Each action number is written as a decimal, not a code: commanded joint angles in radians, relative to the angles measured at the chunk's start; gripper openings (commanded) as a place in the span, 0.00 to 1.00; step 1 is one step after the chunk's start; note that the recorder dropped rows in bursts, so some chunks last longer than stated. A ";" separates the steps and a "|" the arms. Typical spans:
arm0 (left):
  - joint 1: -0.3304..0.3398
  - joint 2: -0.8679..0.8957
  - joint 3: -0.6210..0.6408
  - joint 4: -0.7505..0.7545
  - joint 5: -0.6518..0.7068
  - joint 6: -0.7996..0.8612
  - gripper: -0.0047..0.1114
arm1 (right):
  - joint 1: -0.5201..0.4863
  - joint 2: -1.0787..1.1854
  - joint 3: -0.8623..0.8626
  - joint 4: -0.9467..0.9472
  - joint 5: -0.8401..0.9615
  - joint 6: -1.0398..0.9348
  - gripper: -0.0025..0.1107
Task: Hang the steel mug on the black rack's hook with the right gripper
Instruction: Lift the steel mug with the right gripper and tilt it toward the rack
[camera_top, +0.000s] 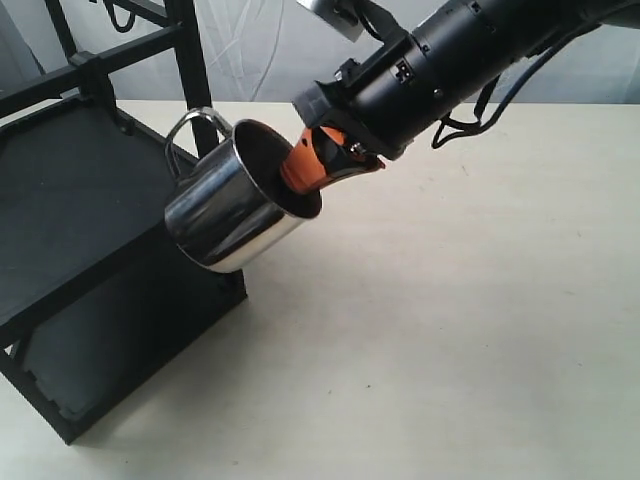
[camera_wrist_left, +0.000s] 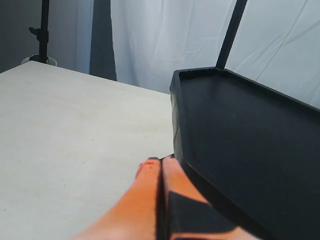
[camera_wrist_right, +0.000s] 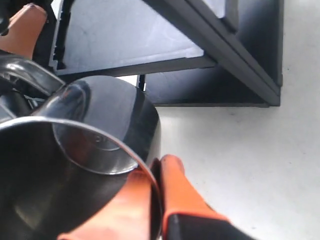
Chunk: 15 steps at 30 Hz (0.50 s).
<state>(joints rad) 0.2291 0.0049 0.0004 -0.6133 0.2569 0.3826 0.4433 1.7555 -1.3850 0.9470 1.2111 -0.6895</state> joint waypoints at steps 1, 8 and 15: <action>-0.001 -0.005 0.000 0.005 -0.006 -0.002 0.05 | 0.035 -0.050 0.055 0.002 0.010 0.011 0.01; -0.001 -0.005 0.000 0.005 -0.006 -0.002 0.05 | 0.066 -0.068 0.105 0.137 0.010 -0.035 0.01; -0.001 -0.005 0.000 0.005 -0.008 -0.002 0.05 | 0.070 -0.069 0.105 0.219 0.010 -0.046 0.01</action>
<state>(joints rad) 0.2291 0.0049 0.0004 -0.6110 0.2569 0.3826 0.5109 1.6985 -1.2808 1.1107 1.2193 -0.7188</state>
